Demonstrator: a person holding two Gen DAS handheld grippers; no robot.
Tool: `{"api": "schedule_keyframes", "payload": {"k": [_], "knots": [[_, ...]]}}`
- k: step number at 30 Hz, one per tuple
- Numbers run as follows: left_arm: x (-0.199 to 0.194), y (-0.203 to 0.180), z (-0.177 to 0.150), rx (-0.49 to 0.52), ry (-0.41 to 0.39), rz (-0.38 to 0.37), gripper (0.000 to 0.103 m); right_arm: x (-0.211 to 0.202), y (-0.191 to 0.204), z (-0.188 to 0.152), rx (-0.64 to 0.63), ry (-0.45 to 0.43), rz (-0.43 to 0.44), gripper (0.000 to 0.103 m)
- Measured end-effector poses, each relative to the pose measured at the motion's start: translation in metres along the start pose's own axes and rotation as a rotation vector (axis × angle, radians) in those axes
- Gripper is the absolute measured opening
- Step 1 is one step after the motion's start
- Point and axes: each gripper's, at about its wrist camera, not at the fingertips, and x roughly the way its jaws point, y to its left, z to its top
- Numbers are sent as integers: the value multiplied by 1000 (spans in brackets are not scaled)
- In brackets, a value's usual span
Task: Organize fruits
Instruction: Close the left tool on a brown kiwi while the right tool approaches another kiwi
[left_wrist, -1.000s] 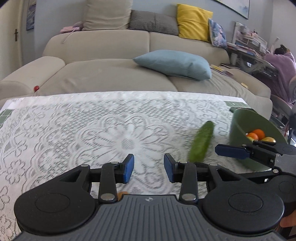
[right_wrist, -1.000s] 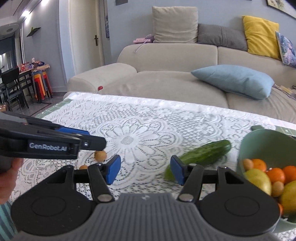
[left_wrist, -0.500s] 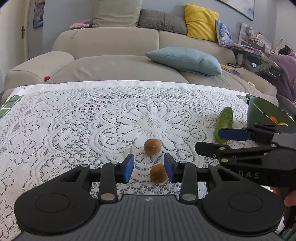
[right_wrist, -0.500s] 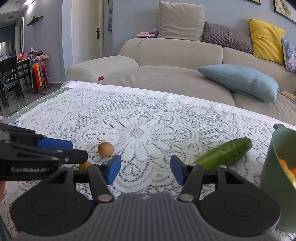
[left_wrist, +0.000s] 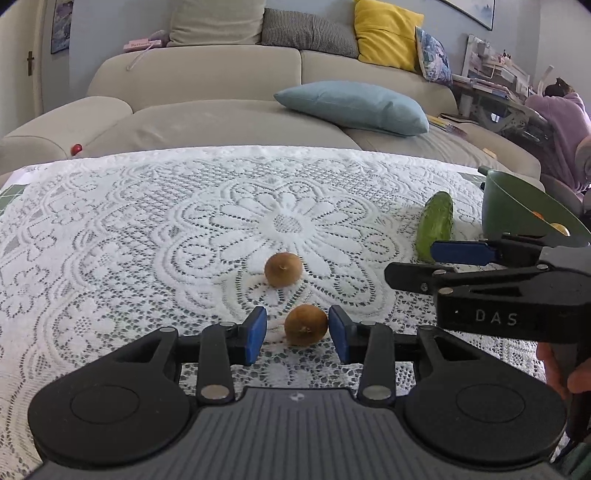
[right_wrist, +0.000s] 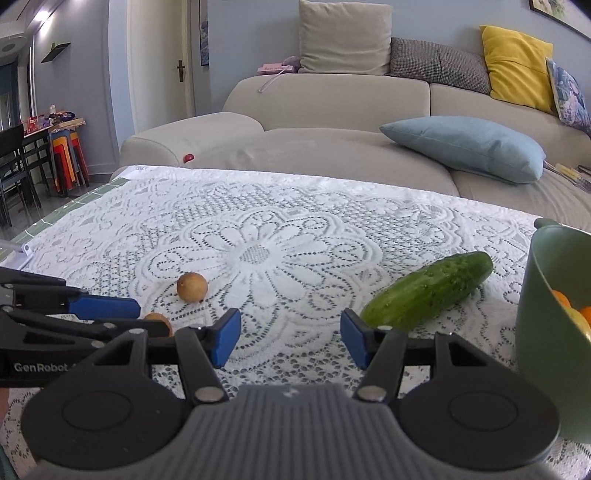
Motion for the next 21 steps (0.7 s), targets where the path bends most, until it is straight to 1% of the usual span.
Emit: {"api": "schedule_keyframes", "payload": {"k": [5, 8, 12, 15, 21], "knots": [[6, -6, -2, 22, 14, -6, 34, 3, 2, -1, -3, -2, 14, 58], [5, -8, -3, 31, 11, -11, 30, 5, 5, -1, -9, -1, 23, 58], [5, -6, -3, 16, 12, -6, 30, 8, 9, 1, -23, -2, 17, 58], [2, -1, -1, -4, -3, 32, 30, 11, 13, 4, -34, 4, 33, 58], [-9, 24, 7, -121, -53, 101, 30, 14, 31, 7, -128, -9, 59, 58]]}}
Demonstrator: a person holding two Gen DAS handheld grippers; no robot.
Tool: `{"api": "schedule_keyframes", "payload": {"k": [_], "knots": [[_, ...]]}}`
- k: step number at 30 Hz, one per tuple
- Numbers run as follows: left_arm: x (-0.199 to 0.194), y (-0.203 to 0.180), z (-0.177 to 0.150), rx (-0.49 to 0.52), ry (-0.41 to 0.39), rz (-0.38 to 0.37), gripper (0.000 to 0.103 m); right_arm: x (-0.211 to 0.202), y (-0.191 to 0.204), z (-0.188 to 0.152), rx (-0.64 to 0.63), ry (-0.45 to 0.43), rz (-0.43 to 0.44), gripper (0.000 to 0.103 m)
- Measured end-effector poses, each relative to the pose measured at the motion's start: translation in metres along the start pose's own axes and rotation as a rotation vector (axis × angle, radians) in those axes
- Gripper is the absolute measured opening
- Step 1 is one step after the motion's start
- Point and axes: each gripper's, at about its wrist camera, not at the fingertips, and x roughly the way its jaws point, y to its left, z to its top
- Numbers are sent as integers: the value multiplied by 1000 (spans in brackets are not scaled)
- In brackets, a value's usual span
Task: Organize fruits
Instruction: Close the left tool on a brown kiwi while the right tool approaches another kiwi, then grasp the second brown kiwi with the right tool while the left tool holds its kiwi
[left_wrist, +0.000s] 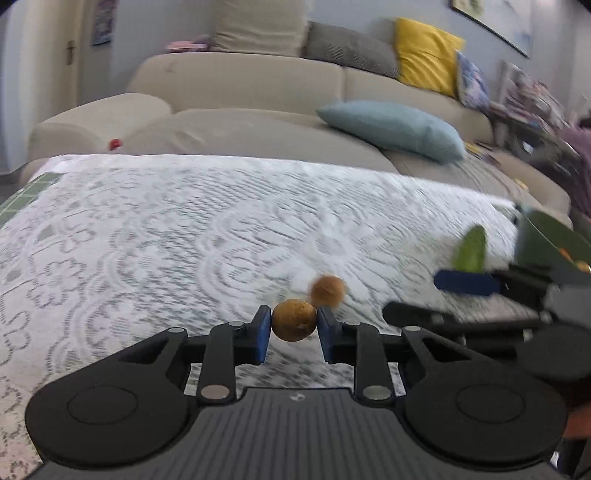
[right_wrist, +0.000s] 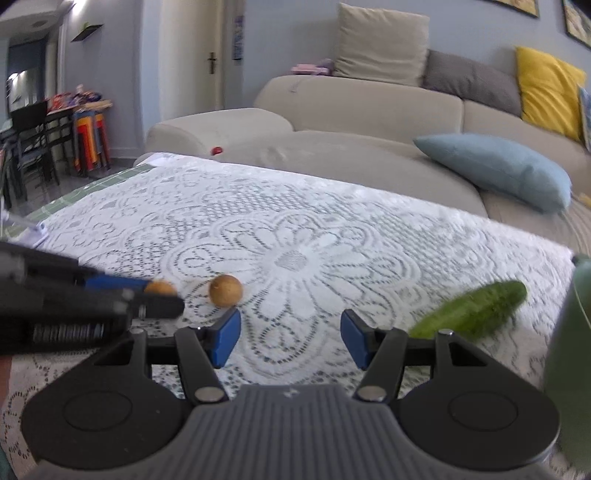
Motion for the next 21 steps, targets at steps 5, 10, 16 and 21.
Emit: {"api": "schedule_keyframes", "payload": {"k": [5, 10, 16, 21], "knots": [[-1, 8, 5, -42, -3, 20, 30, 11, 13, 5, -52, 17, 23, 56], [1, 12, 7, -60, -1, 56, 30, 27, 21, 13, -74, 33, 39, 53], [4, 17, 8, -82, 13, 79, 30, 44, 28, 15, -87, 67, 53, 39], [5, 18, 9, -87, 13, 74, 30, 49, 30, 14, -87, 73, 60, 33]]}}
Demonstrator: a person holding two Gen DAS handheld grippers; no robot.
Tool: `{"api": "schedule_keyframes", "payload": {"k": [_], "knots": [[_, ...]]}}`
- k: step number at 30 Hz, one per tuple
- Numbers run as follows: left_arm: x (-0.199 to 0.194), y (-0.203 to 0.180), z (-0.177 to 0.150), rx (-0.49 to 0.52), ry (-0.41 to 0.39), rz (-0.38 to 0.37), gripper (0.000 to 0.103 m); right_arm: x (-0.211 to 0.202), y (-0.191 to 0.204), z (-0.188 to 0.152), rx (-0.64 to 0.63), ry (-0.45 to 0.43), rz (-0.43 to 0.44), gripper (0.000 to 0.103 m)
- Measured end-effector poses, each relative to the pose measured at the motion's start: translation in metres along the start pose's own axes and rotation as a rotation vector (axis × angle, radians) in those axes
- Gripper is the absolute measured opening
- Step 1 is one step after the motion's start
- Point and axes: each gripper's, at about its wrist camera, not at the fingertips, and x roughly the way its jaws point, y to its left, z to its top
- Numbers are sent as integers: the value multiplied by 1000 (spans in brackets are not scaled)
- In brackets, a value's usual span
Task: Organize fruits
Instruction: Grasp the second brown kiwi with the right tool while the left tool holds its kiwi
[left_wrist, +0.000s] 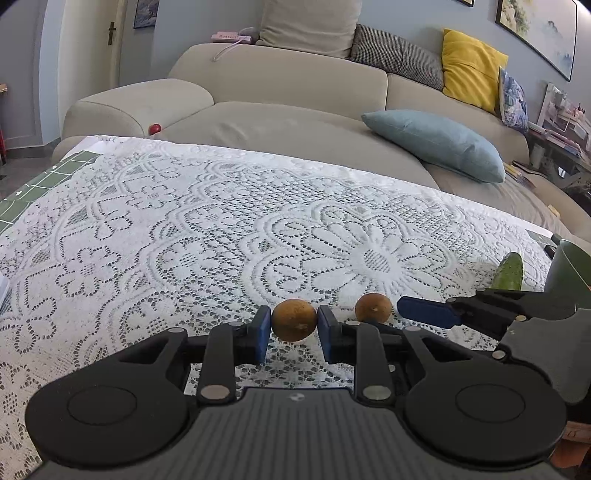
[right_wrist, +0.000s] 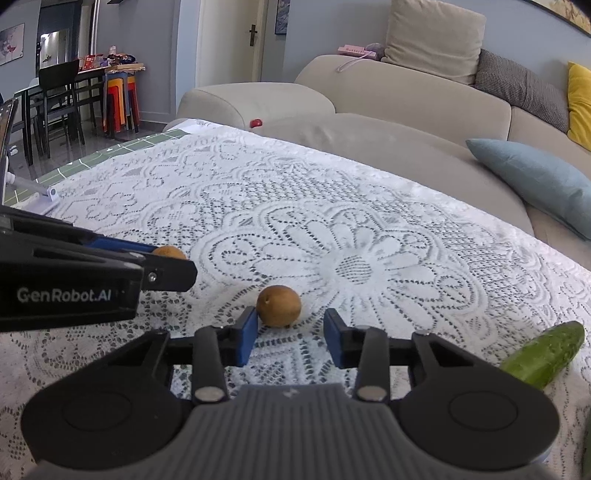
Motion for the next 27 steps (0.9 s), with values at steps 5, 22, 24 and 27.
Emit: {"api": "schedule_keyframes", "payload": {"k": [5, 22, 24, 27], "knots": [[2, -2, 0, 6, 8, 0, 30, -1, 3, 0, -9, -1, 13, 20], [3, -8, -1, 15, 26, -18, 30, -46, -5, -4, -6, -59, -19, 17], [2, -11, -1, 25, 26, -20, 30, -57, -8, -5, -9, -73, -25, 15], [-2, -19, 0, 38, 28, -35, 30, -71, -14, -7, -15, -80, -37, 0]]}}
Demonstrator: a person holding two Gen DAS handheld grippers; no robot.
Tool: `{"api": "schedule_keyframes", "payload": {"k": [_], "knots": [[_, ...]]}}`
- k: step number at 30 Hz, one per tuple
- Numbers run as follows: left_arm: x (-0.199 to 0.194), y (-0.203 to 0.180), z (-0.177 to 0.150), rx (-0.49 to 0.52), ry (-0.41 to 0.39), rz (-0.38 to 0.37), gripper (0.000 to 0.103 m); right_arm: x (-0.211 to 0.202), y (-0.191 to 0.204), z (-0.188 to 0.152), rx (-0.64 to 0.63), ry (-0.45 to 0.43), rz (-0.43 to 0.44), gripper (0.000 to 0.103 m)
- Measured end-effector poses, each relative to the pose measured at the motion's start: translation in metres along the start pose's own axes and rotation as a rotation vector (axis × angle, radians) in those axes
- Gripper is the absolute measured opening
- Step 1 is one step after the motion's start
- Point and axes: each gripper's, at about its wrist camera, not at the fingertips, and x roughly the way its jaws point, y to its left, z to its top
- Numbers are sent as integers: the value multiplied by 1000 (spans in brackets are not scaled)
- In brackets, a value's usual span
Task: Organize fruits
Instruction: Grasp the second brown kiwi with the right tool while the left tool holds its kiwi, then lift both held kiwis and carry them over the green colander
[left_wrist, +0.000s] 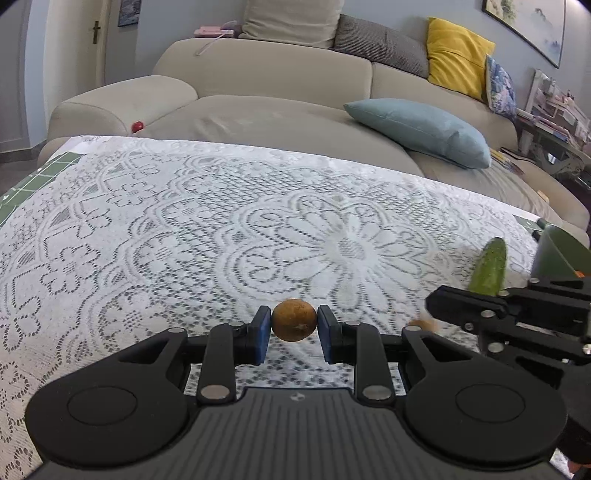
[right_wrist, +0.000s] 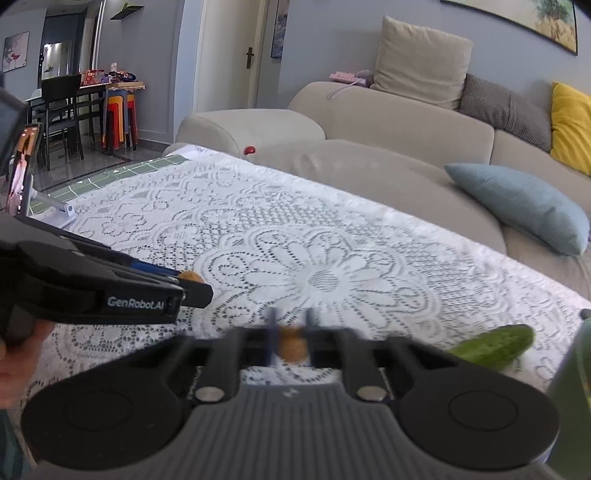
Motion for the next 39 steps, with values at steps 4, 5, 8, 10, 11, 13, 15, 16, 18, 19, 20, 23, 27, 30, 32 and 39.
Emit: {"api": "schedule_keyframes", "payload": {"k": [4, 5, 8, 10, 11, 13, 15, 16, 18, 19, 20, 23, 27, 30, 32, 39], "knots": [[-5, -13, 3, 18, -13, -23, 30, -16, -14, -4, 12, 0, -20, 0], [-5, -15, 3, 22, -11, -27, 30, -18, -17, -6, 17, 5, -24, 0], [-4, -18, 0, 19, 1, -40, 30, -18, -28, -14, 69, 29, 5, 0], [-3, -15, -2, 6, 4, -31, 30, -15, -32, -17, 120, 28, 48, 4], [-3, -12, -2, -1, 2, -24, 30, -12, -31, -17, 128, 25, 62, 9], [-4, -3, -1, -23, -1, -9, 30, -9, -25, -15, 123, 13, 84, 24], [-3, 4, 0, -40, -5, -2, 30, -4, -17, -12, 107, 5, 102, 33], [-3, 7, 1, -47, -6, 1, 30, 0, -13, -11, 101, 8, 107, 33], [-2, 9, 1, -51, -4, 2, 30, 10, -7, -8, 93, 21, 110, 33], [-2, 9, 0, -51, -4, 1, 30, 16, -4, -7, 90, 30, 107, 33], [-2, 8, 0, -50, -3, 0, 30, 21, -3, -7, 86, 39, 99, 33], [-1, 7, -1, -43, -4, -9, 30, 34, -1, -6, 75, 63, 82, 33], [-1, 5, -1, -40, -6, -18, 30, 45, -1, -7, 76, 88, 77, 31], [0, 4, -1, -37, -5, -24, 30, 48, -1, -9, 84, 97, 82, 23], [0, 3, -1, -34, -4, -27, 30, 46, -1, -8, 78, 93, 79, 23], [-2, -6, 2, -14, -7, -39, 30, 19, -6, -6, 60, 55, 45, 23]]}}
